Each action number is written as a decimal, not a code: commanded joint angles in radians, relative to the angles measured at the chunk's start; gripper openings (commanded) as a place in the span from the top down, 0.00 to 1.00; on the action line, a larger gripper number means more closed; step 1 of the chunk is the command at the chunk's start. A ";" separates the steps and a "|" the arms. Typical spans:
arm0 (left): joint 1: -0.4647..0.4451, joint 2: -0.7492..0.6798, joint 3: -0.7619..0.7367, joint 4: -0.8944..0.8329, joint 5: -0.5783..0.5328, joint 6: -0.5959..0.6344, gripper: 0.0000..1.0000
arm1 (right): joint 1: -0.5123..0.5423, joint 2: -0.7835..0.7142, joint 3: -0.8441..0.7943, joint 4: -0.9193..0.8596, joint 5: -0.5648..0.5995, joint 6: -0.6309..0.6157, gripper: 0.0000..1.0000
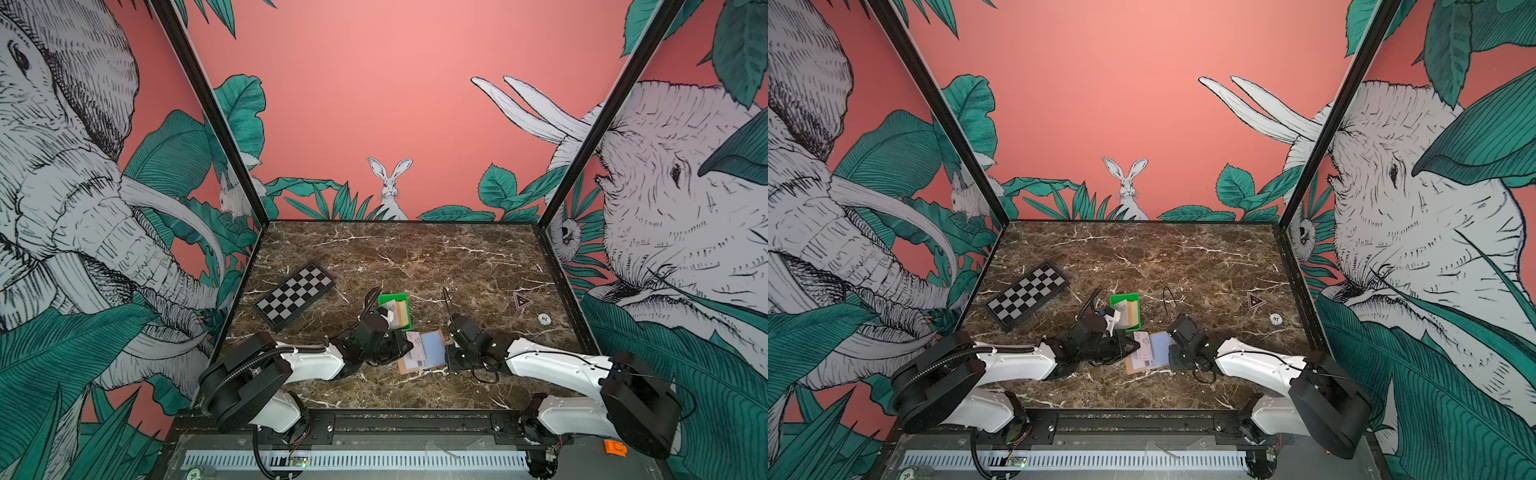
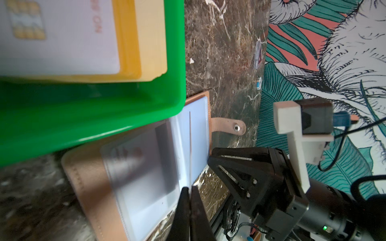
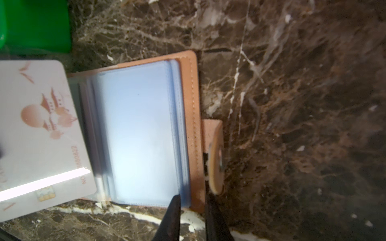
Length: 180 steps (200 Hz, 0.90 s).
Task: Put the credit cards into the card holder
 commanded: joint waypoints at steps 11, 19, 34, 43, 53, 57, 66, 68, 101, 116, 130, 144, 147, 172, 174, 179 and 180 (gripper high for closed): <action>0.005 -0.005 -0.015 0.021 0.005 -0.028 1.00 | -0.003 -0.031 -0.015 0.005 -0.007 -0.009 0.80; 0.006 -0.001 -0.017 0.027 0.006 -0.033 1.00 | -0.003 -0.033 -0.017 0.003 -0.006 -0.009 0.80; 0.007 0.005 -0.019 0.033 0.005 -0.040 1.00 | -0.003 -0.030 -0.017 0.002 -0.005 -0.009 0.81; 0.008 0.010 -0.021 0.034 0.005 -0.044 1.00 | -0.003 -0.027 -0.018 0.004 -0.005 -0.007 0.81; 0.007 0.017 -0.021 0.038 0.007 -0.047 1.00 | -0.003 -0.023 -0.020 0.008 -0.007 -0.006 0.81; 0.007 0.020 -0.021 0.040 0.009 -0.049 1.00 | -0.003 -0.021 -0.020 0.008 -0.007 -0.007 0.81; 0.007 0.027 -0.019 0.048 0.014 -0.052 1.00 | -0.003 -0.018 -0.020 0.010 -0.008 -0.006 0.81; 0.008 0.029 -0.019 0.049 0.015 -0.052 1.00 | -0.003 -0.017 -0.021 0.011 -0.008 -0.006 0.81; 0.008 0.039 -0.014 0.029 0.018 -0.043 1.00 | -0.003 -0.010 -0.018 0.011 -0.006 -0.009 0.81; 0.008 0.040 -0.015 0.023 0.015 -0.041 1.00 | -0.002 -0.010 -0.018 0.010 -0.004 -0.008 0.81; 0.007 0.039 -0.015 0.012 0.013 -0.036 1.00 | -0.003 -0.013 -0.014 0.001 0.009 -0.007 0.81; 0.008 0.038 -0.017 0.008 0.011 -0.035 1.00 | -0.003 -0.022 -0.014 -0.005 0.028 -0.001 0.81; 0.007 0.038 -0.017 0.007 0.010 -0.035 1.00 | -0.003 -0.024 -0.014 -0.006 0.031 0.001 0.81; 0.007 0.024 -0.014 -0.020 0.001 -0.025 1.00 | -0.007 -0.044 -0.008 -0.026 0.059 0.007 0.81; 0.007 0.023 -0.013 -0.024 0.000 -0.024 1.00 | -0.007 -0.046 -0.007 -0.026 0.061 0.008 0.81; 0.008 0.019 -0.011 -0.031 -0.002 -0.020 1.00 | -0.008 -0.049 -0.006 -0.029 0.065 0.010 0.80; 0.008 0.018 -0.011 -0.033 -0.003 -0.019 1.00 | -0.008 -0.050 -0.006 -0.029 0.065 0.010 0.80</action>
